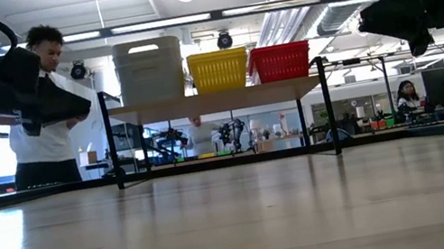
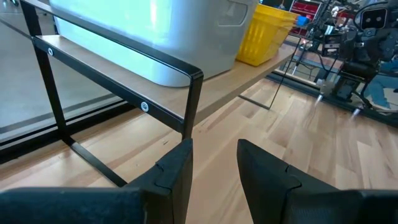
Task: Stack baskets on shelf by color
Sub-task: Return to Home Position
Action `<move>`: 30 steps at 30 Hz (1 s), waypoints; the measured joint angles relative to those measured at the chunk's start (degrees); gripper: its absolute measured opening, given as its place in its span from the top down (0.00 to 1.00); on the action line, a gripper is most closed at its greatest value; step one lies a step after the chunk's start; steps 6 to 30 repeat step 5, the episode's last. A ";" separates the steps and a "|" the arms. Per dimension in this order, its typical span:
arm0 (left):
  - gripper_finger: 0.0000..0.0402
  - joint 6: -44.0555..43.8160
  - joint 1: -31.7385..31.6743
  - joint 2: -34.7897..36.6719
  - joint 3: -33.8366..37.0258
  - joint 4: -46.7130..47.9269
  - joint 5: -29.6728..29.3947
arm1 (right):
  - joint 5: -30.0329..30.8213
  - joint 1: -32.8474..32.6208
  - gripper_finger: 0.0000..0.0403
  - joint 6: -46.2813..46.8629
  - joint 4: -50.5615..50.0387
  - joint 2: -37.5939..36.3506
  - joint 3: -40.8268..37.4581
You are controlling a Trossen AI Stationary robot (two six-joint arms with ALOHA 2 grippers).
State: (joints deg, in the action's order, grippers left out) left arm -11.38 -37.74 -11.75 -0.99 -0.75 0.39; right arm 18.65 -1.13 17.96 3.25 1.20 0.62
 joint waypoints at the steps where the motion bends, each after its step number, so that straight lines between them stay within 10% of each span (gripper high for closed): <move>1: 0.71 0.02 0.00 0.00 0.00 0.01 -0.01 | 0.00 0.01 0.71 0.00 0.00 0.02 0.00; 30: 0.71 0.02 -0.02 0.00 0.00 0.01 0.01 | 0.00 0.01 0.71 0.00 0.00 0.02 0.00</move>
